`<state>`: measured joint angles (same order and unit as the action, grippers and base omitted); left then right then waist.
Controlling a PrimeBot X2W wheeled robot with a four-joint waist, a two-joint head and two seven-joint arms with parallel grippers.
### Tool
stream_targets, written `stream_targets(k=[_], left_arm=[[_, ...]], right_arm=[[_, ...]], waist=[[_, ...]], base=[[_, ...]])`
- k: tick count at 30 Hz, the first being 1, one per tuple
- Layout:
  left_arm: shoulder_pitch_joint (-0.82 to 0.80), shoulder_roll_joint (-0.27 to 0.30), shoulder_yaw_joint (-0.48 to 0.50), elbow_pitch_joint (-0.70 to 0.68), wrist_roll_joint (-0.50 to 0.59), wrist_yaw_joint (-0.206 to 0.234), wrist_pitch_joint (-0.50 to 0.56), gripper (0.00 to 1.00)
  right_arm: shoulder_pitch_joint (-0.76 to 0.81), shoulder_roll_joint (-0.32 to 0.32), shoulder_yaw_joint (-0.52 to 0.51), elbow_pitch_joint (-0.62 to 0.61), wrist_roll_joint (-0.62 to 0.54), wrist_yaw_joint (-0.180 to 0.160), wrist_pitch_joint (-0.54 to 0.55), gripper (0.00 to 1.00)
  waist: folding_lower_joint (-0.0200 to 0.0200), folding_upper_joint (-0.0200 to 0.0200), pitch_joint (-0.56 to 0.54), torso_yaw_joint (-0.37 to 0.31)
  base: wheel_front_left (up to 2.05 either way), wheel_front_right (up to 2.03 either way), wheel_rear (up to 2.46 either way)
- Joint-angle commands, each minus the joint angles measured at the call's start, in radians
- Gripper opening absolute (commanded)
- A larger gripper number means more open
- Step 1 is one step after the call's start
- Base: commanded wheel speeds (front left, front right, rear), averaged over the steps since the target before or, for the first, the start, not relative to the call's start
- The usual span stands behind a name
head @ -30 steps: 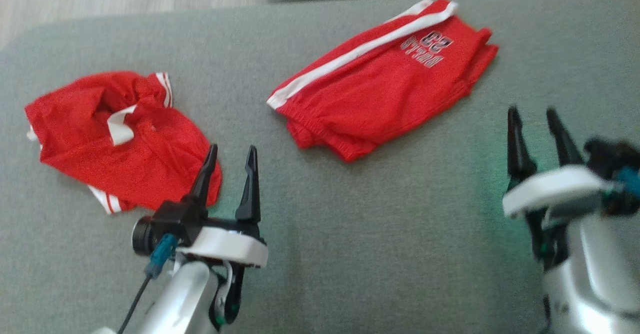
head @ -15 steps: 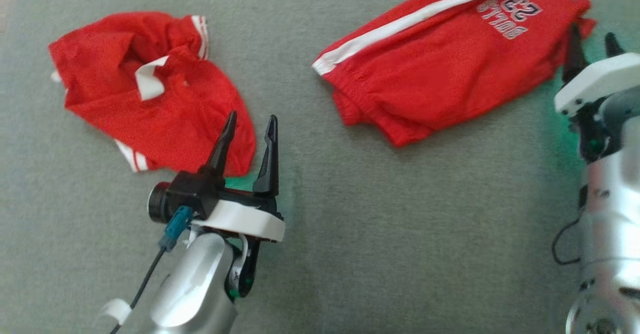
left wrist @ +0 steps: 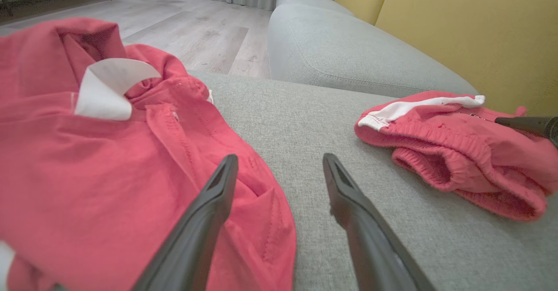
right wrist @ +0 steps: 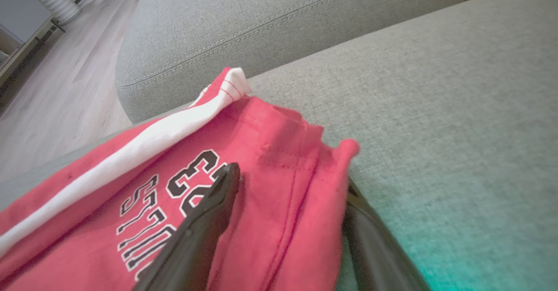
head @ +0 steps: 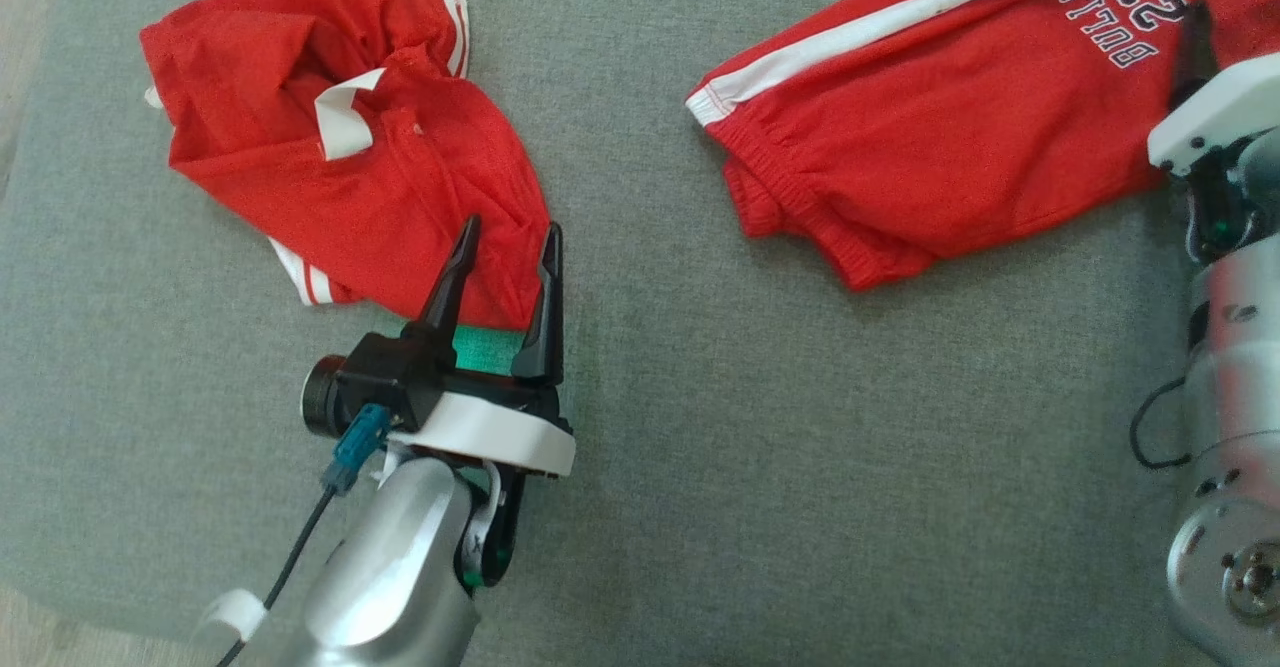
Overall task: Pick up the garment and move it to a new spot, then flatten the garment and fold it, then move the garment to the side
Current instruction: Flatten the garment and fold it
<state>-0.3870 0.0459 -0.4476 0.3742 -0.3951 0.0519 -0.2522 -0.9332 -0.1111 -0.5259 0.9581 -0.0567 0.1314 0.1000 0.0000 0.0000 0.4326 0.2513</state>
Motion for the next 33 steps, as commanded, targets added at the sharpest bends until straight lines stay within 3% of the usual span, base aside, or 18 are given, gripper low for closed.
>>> stream_targets(k=[1, 5, 6, 7, 8, 17, 25, 33], left_arm=[[-0.031, 0.005, 0.036, -0.031, 0.005, 0.000, -0.010, 1.00], [-0.035, 0.005, 0.025, -0.034, -0.005, 0.006, -0.010, 1.00], [-0.036, 0.005, 0.022, -0.034, -0.006, 0.008, -0.010, 1.00], [-0.036, 0.005, 0.022, -0.034, -0.006, 0.008, -0.010, 1.00], [-0.037, 0.005, 0.020, -0.032, -0.008, 0.009, -0.010, 1.00], [-0.012, 0.004, 0.036, 0.002, 0.003, 0.006, -0.010, 1.00], [0.034, 0.004, 0.059, 0.025, 0.019, -0.006, -0.010, 1.00], [0.053, 0.004, 0.059, 0.032, 0.020, -0.012, -0.010, 1.00]], right_arm=[[-0.023, 0.006, 0.026, 0.013, -0.010, -0.001, 0.000, 1.00], [-0.047, -0.008, 0.034, 0.062, -0.018, -0.001, -0.011, 1.00], [-0.052, -0.010, 0.035, 0.074, -0.017, -0.001, -0.015, 0.47], [-0.052, -0.010, 0.035, 0.074, -0.017, -0.001, -0.015, 0.47], [-0.057, -0.010, 0.037, 0.083, -0.014, -0.001, -0.025, 0.00], [-0.001, 0.025, 0.074, 0.134, 0.076, -0.001, -0.183, 0.00], [0.135, 0.042, 0.069, 0.100, 0.180, -0.001, -0.294, 0.00], [0.253, -0.060, 0.037, 0.027, 0.268, -0.001, -0.251, 0.00]], waist=[[0.0000, 0.0000, 0.005, 0.001], [0.0000, 0.0000, 0.011, 0.000], [0.0000, 0.0000, 0.010, -0.001], [0.0000, 0.0000, 0.010, -0.001], [0.0000, 0.0000, 0.009, -0.003], [0.0000, 0.0000, -0.088, -0.071], [0.0000, 0.0000, -0.193, -0.165], [0.0000, 0.0000, -0.232, -0.173]], base=[[0.00, 0.00, 0.00], [0.00, 0.00, 0.00], [0.00, 0.00, 0.00], [0.00, 0.00, 0.00], [0.00, 0.00, 0.00], [0.00, 0.00, 0.00], [0.00, 0.00, 0.00], [0.00, 0.00, 0.00]])
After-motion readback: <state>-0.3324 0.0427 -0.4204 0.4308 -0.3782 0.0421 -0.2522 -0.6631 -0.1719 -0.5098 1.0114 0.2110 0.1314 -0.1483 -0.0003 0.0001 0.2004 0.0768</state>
